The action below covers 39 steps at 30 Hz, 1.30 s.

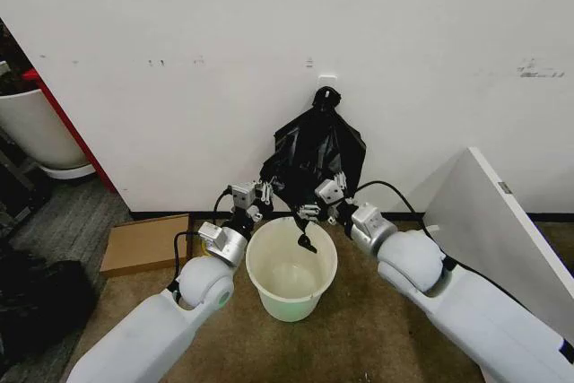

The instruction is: Place the garbage bag over the trash bin.

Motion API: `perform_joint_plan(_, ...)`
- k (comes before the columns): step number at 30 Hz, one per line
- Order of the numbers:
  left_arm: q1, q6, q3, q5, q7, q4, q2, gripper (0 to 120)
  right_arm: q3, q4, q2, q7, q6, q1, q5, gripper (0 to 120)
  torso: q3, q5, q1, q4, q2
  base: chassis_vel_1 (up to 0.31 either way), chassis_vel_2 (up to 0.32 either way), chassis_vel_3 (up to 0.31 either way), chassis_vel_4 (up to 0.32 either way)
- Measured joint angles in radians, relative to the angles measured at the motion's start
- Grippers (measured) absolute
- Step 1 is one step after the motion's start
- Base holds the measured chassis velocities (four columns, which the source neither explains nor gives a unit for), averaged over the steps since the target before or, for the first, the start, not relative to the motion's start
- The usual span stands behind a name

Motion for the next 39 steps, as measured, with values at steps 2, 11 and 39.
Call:
perform_joint_plan(2, 0.001, 0.000, 0.000, 0.001, 0.002, 0.000, -0.001, 0, -0.010, -0.002, -0.012, -0.014, -0.013, 0.003, 0.011, 72, 0.000, 0.0002, 0.000, 0.0000, 0.000, 0.000, 0.000, 0.000, 0.000)
perform_joint_plan(11, 0.005, -0.001, 0.000, 0.005, 0.003, -0.001, -0.003, 0, -0.036, -0.010, -0.056, -0.034, -0.073, 0.031, 0.029, 39, 0.000, 0.0002, 0.000, -0.0001, 0.000, 0.000, 0.000, 0.000, 0.000)
perform_joint_plan(39, 0.170, 0.007, -0.123, -0.007, -0.007, -0.127, 0.022, 0, 0.299, 0.216, 0.056, 0.116, 0.204, -0.314, 0.509, 0, 0.000, 0.0001, 0.000, 0.0001, 0.000, 0.000, 0.000, 0.000, 0.000)
